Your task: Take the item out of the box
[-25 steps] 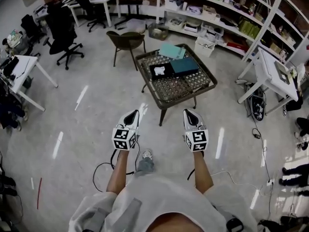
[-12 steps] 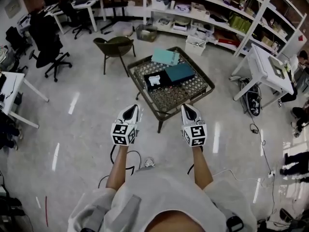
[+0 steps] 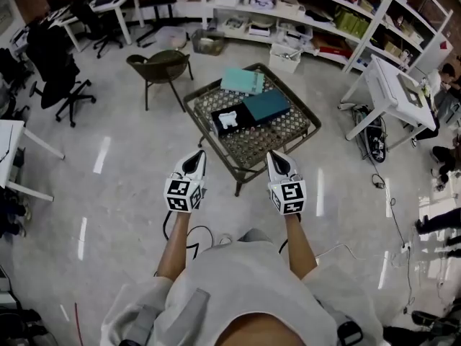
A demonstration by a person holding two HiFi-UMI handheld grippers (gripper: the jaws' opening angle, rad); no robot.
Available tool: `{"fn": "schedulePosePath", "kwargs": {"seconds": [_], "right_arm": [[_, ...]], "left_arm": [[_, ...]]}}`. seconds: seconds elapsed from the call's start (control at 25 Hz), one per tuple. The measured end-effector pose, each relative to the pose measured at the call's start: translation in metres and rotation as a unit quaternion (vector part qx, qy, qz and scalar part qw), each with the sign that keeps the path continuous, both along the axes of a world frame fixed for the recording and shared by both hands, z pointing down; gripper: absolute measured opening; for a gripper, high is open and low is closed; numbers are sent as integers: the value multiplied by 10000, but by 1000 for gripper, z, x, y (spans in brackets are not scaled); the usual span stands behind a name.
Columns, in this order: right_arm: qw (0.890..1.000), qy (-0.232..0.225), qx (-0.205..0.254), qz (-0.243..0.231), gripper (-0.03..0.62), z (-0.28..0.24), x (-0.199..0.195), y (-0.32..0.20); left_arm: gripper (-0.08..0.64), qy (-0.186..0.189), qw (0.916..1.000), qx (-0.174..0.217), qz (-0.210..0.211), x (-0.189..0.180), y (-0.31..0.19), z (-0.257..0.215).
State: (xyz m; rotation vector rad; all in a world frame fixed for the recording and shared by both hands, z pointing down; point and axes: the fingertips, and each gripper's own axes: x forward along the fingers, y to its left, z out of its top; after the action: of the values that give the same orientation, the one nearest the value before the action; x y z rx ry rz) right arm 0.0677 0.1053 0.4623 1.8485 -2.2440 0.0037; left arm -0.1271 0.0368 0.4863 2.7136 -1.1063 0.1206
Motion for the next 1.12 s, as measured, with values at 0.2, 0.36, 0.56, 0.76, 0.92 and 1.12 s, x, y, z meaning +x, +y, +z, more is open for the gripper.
{"fn": "schedulePosePath", "kwargs": {"seconds": [0.2, 0.36, 0.56, 0.76, 0.92, 1.12], "right_arm": [[10000, 6, -81, -6, 2, 5, -1, -12], [9999, 19, -104, -89, 2, 11, -4, -24], [9996, -33, -116, -258, 2, 18, -3, -52], [9987, -63, -103, -488, 2, 23, 3, -96], [9975, -87, -123, -693, 2, 23, 12, -139], [9953, -141, -125, -951, 2, 18, 25, -192]], "left_arm": [[5, 6, 10000, -93, 20, -1, -11, 7], [5, -8, 9999, -138, -8, 0, -21, 14], [5, -94, 9998, -144, -84, 5, -42, 18], [5, -139, 9995, -132, -261, 13, -77, 19], [5, -174, 9988, -174, -418, 23, -111, 18], [5, -225, 9976, -200, -631, 39, -153, 13]]}}
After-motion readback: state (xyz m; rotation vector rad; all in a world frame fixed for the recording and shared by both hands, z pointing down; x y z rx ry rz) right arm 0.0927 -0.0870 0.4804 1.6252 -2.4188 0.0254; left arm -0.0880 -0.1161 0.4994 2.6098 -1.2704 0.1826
